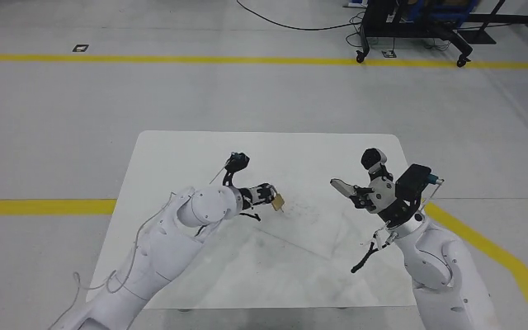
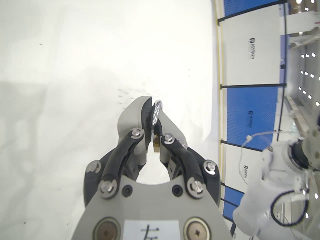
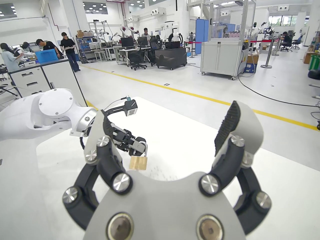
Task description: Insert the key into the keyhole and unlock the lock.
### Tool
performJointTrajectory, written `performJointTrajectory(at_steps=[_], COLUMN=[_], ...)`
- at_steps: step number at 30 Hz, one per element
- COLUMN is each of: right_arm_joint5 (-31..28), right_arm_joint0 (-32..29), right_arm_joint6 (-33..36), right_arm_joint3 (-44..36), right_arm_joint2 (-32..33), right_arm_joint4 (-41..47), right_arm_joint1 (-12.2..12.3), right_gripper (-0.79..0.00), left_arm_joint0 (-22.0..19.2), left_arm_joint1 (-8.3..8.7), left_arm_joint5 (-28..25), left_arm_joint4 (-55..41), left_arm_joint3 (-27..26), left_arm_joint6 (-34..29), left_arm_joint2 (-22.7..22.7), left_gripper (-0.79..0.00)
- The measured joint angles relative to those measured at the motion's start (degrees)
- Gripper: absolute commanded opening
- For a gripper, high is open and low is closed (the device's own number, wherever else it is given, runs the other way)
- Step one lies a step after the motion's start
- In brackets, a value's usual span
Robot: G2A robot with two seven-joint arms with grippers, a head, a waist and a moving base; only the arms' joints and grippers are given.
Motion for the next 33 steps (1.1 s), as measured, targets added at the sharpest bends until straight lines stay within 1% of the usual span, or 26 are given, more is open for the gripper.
performJointTrajectory(at_steps=[1, 2, 3, 6, 8, 11, 15, 17, 19, 21, 24, 25, 27, 28, 33], right_arm_joint5=[0.0, 0.0, -0.1, -0.1, -0.1, -0.1, -0.1, -0.1, -0.1, -0.1, -0.1, -0.1, -0.1, -0.1, 0.0], right_arm_joint0=[0.0, 0.0, 0.0, 0.0, 0.0, 0.0, 0.0, 0.0, 0.0, 0.0, 0.0, 0.0, 0.0, 0.0, 0.0], right_arm_joint6=[-0.1, -0.1, -0.1, -0.1, -0.1, -0.1, -0.1, -0.1, -0.1, -0.1, -0.1, -0.1, -0.1, -0.1, -0.1], right_arm_joint3=[0.0, 0.0, 0.0, 0.0, 0.0, 0.0, 0.0, 0.0, 0.0, 0.0, 0.0, 0.0, 0.0, 0.0, 0.1], right_arm_joint2=[0.0, 0.0, 0.0, 0.0, 0.0, 0.0, 0.0, 0.0, 0.0, 0.0, 0.0, 0.0, 0.0, 0.0, 0.0], right_arm_joint4=[0.0, 0.0, 0.0, 0.0, 0.0, 0.0, 0.0, 0.0, 0.0, 0.0, 0.0, 0.0, 0.0, 0.0, 0.0], right_arm_joint1=[0.0, 0.0, 0.0, 0.0, 0.0, 0.0, 0.0, 0.0, 0.0, 0.0, 0.0, 0.0, 0.0, 0.0, 0.0], right_gripper=[0.0, 0.0, 0.0, 0.0, 0.0, 0.0, 0.0, 0.0, 0.0, 0.0, 0.0, 0.0, 0.0, 0.0, 0.0], left_arm_joint0=[-0.7, -1.3, -2.1, -3.6, -4.1, -4.2, -3.0, -2.3, -1.0, 0.0, -0.3, -0.4, -0.7, -0.7, -0.7], left_arm_joint1=[-0.36, -0.7, -1.07, -1.71, -1.81, -1.58, -0.78, -0.36, 0.0, 0.29, 0.39, 0.24, 0.02, 0.0, 0.02], left_arm_joint5=[0.9, 1.5, 2.4, 3.7, 4.1, 4.8, 3.7, 1.4, -4.2, -10.8, -18.8, -20.3, -21.5, -21.4, -21.3], left_arm_joint4=[-0.2, -0.5, 0.0, 1.0, 1.1, 0.5, -2.9, -4.7, -8.4, -11.9, -13.6, -15.2, -20.2, -21.2, -20.2], left_arm_joint3=[0.7, 1.4, 2.5, 4.1, 4.5, 3.4, 0.3, -0.9, -1.8, -1.2, 0.3, 0.6, 0.7, 0.7, 0.7], left_arm_joint6=[-0.5, -0.9, -1.4, -2.7, -3.1, -3.4, -3.0, -1.7, 1.2, 4.8, 10.8, 12.6, 14.7, 14.6, 14.4], left_arm_joint2=[0.9, 1.6, 2.7, 4.3, 4.2, 2.3, -2.9, -5.9, -10.2, -14.5, -19.1, -20.1, -21.2, -21.2, -21.1], left_gripper=[-0.533, -0.154, 0.0, 0.0, 0.0, 0.0, 0.0, 0.0, 0.0, 0.0, 0.0, 0.0, 0.0, 0.0, 0.0])
